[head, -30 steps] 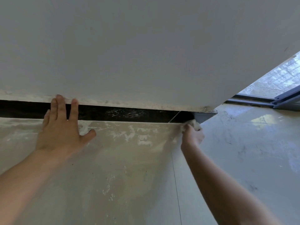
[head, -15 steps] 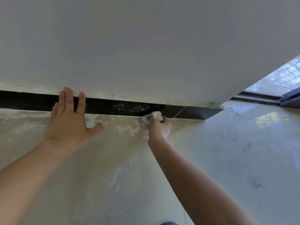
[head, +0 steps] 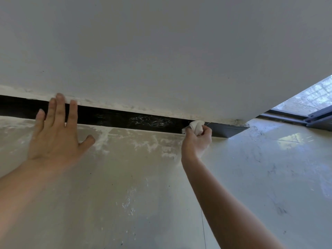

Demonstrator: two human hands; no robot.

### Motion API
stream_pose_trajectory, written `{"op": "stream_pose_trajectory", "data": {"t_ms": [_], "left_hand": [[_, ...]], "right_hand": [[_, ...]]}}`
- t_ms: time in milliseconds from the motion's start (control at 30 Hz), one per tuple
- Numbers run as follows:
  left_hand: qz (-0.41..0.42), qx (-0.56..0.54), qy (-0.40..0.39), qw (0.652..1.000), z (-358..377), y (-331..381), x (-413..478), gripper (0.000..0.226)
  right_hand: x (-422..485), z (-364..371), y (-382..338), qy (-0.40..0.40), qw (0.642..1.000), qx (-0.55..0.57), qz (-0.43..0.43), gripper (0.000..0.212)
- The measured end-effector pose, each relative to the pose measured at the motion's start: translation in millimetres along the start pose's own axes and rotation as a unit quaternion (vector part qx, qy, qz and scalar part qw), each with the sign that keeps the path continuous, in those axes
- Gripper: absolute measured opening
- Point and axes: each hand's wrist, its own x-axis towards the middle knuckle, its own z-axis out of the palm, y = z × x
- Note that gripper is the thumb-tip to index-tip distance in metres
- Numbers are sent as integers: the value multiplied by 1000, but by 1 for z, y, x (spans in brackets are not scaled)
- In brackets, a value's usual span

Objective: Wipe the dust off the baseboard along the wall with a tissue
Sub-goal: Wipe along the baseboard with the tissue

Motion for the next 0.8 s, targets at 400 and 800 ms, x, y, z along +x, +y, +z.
{"op": "stream_pose_trajectory", "data": {"t_ms": [400, 800], "left_hand": [[16, 17, 17, 1000, -6, -4, 0, 92], [13, -2, -29, 999, -19, 0, 0, 92]], "right_hand": [[-68, 48, 31, -308, 914, -178, -196, 14], [-38, 27, 10, -101, 981, -79, -144, 24]]}}
